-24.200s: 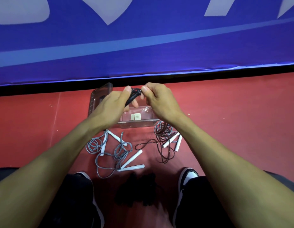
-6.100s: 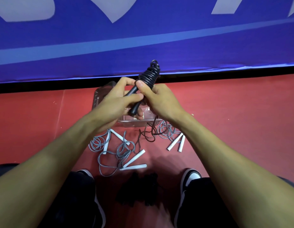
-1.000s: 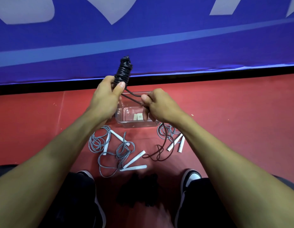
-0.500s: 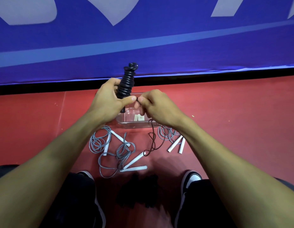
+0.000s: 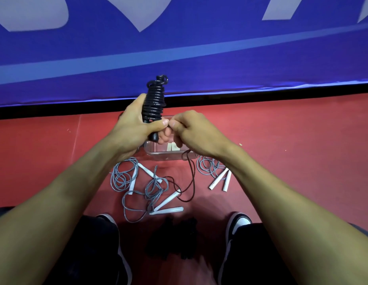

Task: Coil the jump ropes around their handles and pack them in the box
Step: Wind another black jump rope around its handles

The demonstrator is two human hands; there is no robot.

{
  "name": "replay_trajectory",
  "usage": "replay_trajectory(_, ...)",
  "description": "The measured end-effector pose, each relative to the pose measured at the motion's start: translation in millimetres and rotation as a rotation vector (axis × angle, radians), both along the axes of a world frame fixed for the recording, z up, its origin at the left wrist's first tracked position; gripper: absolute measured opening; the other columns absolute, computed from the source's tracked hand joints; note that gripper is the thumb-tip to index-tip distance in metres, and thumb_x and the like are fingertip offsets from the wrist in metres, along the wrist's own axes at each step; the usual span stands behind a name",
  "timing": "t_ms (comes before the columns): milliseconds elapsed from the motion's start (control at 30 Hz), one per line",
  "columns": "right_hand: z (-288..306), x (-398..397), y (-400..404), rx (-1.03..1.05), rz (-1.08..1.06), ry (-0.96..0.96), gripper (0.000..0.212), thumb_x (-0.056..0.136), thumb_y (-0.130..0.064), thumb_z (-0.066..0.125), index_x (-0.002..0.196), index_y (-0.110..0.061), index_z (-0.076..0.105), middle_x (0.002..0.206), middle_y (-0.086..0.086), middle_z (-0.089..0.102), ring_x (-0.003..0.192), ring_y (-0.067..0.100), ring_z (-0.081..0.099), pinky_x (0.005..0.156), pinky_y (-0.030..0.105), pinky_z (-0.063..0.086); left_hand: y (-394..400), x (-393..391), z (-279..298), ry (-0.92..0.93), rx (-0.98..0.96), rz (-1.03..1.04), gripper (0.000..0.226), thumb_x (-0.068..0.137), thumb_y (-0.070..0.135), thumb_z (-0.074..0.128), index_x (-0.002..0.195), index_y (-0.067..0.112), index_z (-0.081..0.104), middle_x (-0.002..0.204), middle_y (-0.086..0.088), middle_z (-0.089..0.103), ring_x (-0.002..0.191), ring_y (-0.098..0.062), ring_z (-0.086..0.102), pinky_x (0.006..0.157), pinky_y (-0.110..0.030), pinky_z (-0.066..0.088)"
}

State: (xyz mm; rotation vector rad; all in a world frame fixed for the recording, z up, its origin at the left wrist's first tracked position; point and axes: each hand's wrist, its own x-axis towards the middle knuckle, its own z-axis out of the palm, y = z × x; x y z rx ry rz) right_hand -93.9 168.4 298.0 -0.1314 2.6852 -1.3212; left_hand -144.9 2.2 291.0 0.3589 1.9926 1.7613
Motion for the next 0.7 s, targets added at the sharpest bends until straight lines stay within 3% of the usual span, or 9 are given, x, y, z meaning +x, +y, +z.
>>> replay_trajectory(133,2.0,1.8,-1.3,0.013,0.037,-0.017,0.038,0.107,-0.022,0.043,0.083,-0.01,0.07,0.049,-0.028,0.058,0.051,-0.007,0.054,0.057,0.008,0.038,2.7,0.6,-2.9,-0.043,0.056,0.02,0.03,0.095,-0.007,0.059,0.117,0.009,0.046,0.068,-0.014,0.054,0.054,-0.021,0.051,0.052,-0.032,0.049)
replay_trajectory(233,-2.5,1.8,-2.7,0.029,0.026,0.0,0.039,0.106,-0.034,0.046,0.074,-0.024,0.067,0.054,-0.007,0.062,0.052,0.003,0.052,0.056,0.011,0.038,7.7,3.4,-0.8,-0.166,0.121,0.041,0.01,0.102,0.012,0.054,0.111,0.011,0.048,0.069,-0.006,0.056,0.055,-0.017,0.051,0.052,-0.029,0.048)
replay_trajectory(367,-11.0,0.9,-2.3,0.051,-0.017,0.018,0.043,0.105,-0.037,0.048,0.066,-0.023,0.061,0.064,0.009,0.067,0.064,0.02,0.06,0.061,0.015,0.04,12.6,4.2,2.1,-0.387,0.186,0.04,0.036,0.109,0.036,0.032,0.118,0.008,0.054,0.08,-0.008,0.057,0.059,-0.014,0.052,0.058,-0.03,0.04)
replay_trajectory(467,-12.5,-1.1,-0.8,0.083,-0.046,0.0,0.046,0.105,-0.038,0.049,0.067,-0.019,0.066,0.062,0.008,0.066,0.063,0.018,0.059,0.06,0.018,0.04,12.4,5.7,0.2,-0.292,0.145,0.035,0.037,0.11,0.033,0.032,0.106,0.008,0.06,0.087,-0.01,0.06,0.061,-0.012,0.055,0.059,-0.031,0.039)
replay_trajectory(533,-13.8,-1.4,0.0,0.102,-0.062,-0.025,0.053,0.104,-0.042,0.048,0.071,-0.009,0.071,0.06,0.006,0.068,0.055,0.007,0.058,0.061,0.023,0.04,12.2,5.4,-2.0,-0.157,0.085,0.034,0.036,0.109,0.034,0.036,0.099,0.012,0.062,0.088,-0.008,0.063,0.063,-0.009,0.057,0.062,-0.032,0.04)
replay_trajectory(600,-14.9,-0.7,0.1,0.107,-0.069,-0.045,0.057,0.104,-0.045,0.046,0.071,-0.006,0.072,0.056,0.003,0.068,0.048,-0.004,0.055,0.06,0.019,0.041,11.8,4.7,-3.2,-0.038,0.013,0.014,0.035,0.103,0.043,0.044,0.094,0.015,0.063,0.085,-0.007,0.062,0.066,-0.011,0.054,0.064,-0.034,0.039)
replay_trajectory(700,-17.8,-1.6,0.8,0.121,-0.072,-0.073,0.054,0.104,-0.043,0.048,0.071,-0.008,0.071,0.056,0.004,0.068,0.048,-0.001,0.057,0.064,0.025,0.048,9.4,3.2,-4.9,0.078,-0.119,0.017,0.035,0.089,0.054,0.053,0.09,0.021,0.062,0.082,-0.003,0.059,0.071,-0.015,0.051,0.07,-0.041,0.042)
